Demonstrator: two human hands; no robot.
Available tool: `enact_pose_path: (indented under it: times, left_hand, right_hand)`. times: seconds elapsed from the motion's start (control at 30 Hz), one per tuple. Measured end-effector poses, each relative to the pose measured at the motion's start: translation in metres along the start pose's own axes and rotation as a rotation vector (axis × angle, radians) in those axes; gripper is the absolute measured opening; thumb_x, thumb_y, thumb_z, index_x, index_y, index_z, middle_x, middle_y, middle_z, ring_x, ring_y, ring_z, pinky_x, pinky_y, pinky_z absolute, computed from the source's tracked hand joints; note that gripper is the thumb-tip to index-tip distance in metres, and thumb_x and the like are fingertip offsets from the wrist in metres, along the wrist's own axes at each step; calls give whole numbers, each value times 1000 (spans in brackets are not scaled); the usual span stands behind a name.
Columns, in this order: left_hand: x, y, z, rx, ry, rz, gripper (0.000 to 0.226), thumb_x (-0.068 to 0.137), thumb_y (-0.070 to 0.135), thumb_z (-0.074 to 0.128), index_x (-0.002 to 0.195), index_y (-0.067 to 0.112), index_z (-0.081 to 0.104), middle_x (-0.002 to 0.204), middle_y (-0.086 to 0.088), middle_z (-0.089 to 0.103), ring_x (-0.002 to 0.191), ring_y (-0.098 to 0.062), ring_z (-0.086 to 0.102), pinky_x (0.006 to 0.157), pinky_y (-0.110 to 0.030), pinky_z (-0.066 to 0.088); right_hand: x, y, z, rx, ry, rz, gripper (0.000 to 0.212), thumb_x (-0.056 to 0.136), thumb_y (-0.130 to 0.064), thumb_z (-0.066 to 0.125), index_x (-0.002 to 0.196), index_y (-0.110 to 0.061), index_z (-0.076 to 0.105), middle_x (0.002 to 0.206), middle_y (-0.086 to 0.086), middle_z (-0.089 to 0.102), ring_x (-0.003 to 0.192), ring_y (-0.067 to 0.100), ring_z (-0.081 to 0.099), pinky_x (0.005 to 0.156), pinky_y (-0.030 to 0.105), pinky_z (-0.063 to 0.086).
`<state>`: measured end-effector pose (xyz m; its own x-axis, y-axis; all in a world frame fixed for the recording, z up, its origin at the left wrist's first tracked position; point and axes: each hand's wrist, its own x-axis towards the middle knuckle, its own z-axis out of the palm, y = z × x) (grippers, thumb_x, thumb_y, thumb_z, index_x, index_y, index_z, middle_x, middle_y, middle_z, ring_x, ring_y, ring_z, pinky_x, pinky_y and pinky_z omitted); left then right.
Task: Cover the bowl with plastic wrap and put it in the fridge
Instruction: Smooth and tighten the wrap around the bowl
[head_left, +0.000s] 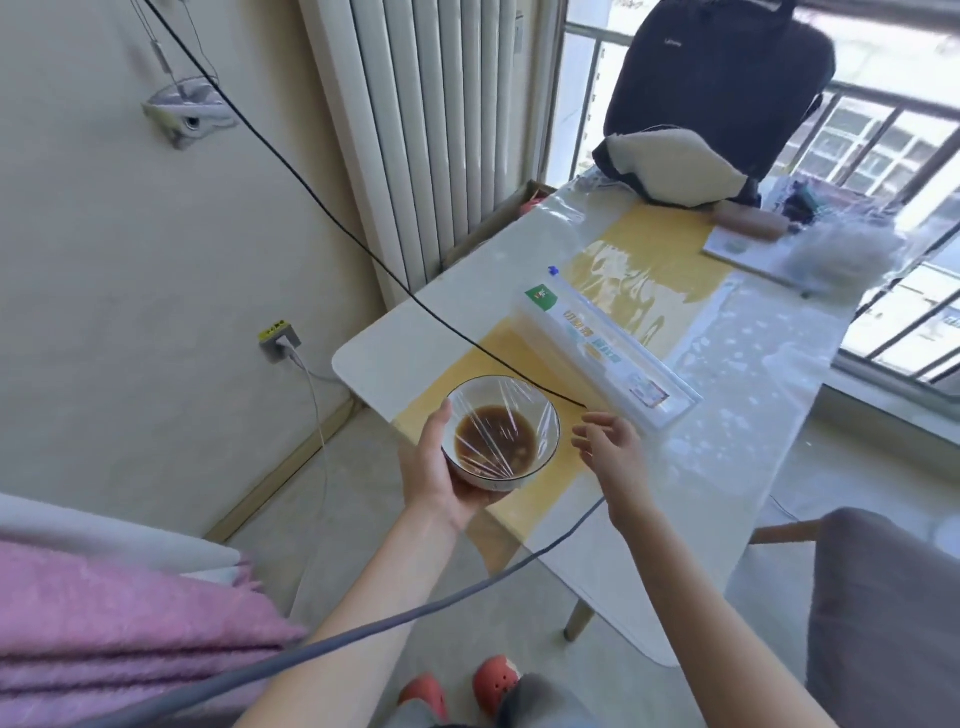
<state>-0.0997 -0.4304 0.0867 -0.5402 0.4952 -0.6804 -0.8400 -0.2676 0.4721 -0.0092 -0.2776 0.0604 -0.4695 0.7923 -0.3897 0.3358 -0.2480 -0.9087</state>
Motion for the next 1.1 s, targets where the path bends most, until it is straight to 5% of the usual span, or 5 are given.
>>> enact_pose_path:
  times: [0.13,0.47,0.63,0.8,1.1]
  left_hand:
    - [6,-6,6,30,-22,-11,43,77,52,62,106,20,62,111,-20,62,103,-39,59,94,-59,45]
    - [22,-32,33,58,43,27,20,86,33,53,91,15,60,87,-16,62,83,-34,59,74,-45,50]
    - [52,-49,26,91,52,45,32,90,46,50,97,18,64,92,-14,68,92,-33,61,90,-56,47]
    - [88,-66,14,260,162,62,42,95,45,44,119,14,59,113,-14,66,104,-25,61,83,-36,52]
    - [119,-80,10,662,331,232,49,98,44,43,133,11,52,132,5,53,126,-18,47,107,-30,34]
  right_hand:
    - [24,-19,-15,-210,123,-211,20,90,-9,52,109,-10,58,105,2,61,102,20,59,71,20,45]
    - [114,-35,-42,-1091,-1,-305,91,78,-39,70,149,-27,15,158,11,15,146,32,9,113,56,15]
    - [136,-23,-52,-1166,-95,-188,110,72,-54,72,151,-33,-1,161,9,4,147,33,5,113,60,12]
    - [141,-5,-58,-1264,-76,-254,99,74,-63,64,150,-31,9,160,8,8,145,33,12,112,57,16]
    - [143,0,-55,-1264,-7,-287,100,72,-63,64,149,-36,7,156,8,17,139,32,20,106,55,21]
